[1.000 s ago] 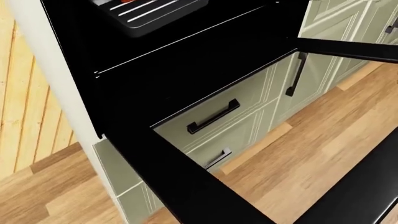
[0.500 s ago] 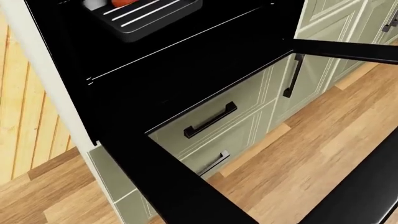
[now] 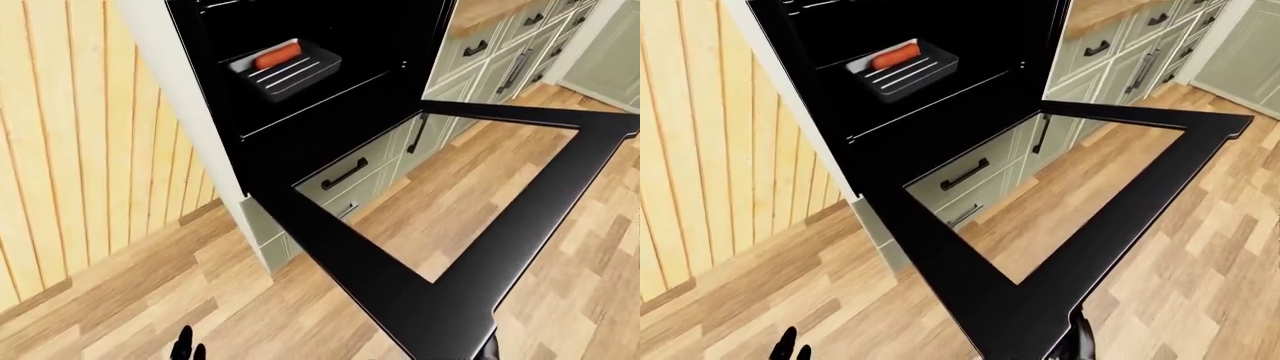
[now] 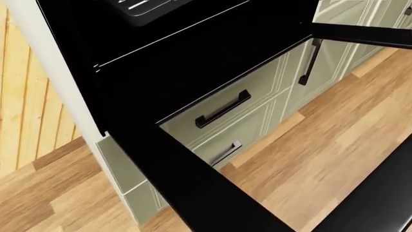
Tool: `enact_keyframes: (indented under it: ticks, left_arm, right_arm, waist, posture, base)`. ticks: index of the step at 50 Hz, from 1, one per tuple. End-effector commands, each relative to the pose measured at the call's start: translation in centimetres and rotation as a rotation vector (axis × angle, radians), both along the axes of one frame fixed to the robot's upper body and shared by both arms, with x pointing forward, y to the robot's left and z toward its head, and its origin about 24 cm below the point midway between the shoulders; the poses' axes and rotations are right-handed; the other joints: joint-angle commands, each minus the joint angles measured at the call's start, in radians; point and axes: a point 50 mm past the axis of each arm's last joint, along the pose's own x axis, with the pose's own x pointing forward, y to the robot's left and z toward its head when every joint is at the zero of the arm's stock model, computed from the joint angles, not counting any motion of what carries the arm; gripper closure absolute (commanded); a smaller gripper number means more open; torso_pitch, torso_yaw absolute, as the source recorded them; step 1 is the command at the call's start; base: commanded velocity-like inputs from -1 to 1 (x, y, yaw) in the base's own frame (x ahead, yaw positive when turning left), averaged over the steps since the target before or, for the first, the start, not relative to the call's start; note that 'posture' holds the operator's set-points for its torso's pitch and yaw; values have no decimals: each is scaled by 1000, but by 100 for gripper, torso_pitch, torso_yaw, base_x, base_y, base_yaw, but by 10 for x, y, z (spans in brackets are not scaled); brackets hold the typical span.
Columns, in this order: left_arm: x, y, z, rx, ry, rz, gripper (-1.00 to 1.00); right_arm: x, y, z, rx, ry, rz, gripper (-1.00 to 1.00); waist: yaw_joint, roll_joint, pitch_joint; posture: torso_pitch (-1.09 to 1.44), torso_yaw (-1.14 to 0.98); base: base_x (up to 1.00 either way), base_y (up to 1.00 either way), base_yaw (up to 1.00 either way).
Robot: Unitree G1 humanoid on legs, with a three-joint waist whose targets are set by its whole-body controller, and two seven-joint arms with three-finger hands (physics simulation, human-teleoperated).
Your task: Close the oven door.
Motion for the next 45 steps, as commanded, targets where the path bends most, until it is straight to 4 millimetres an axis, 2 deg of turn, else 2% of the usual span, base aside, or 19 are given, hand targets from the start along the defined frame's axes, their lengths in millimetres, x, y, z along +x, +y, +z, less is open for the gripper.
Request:
enact_keyframes:
  ticks: [1,9,14,27,42,45]
  left_arm:
    - [6,6,6,27,-40,2,-100]
    - [6,7,5,29,-31,5,-100]
    - [7,10,5,31,-19,22,-100]
    - [5,6,3,17,-8,24,-100]
    - [6,6,3,9,-14,24,-100]
    - [7,6,3,8,-15,24,-100]
  right_arm:
    - [12,-4,10,-25,-64,9,-100]
    - [20,-5,15,-12,-103,13,-100]
    - [34,0,22,16,-161,36,-100]
    - [62,-1,40,56,-243,15,-100]
    - [91,20,61,56,-301,152,-100]
    - [98,29,73,34,-335,198,-100]
  waist:
    - [0,1,-9]
    - [-2,0,40]
    - [-5,-1,55]
    - [-5,-1,55]
    - [-2,1,54]
    - [-1,1,53]
  posture:
    - [13,0]
    - [21,0]
    - [22,0]
    - [22,0]
    - [22,0]
    - [22,0]
  base:
    - [0,0,0]
    - [0,0,0]
    - [0,0,0]
    - [0,0,0]
    - [0,0,0]
    - [0,0,0]
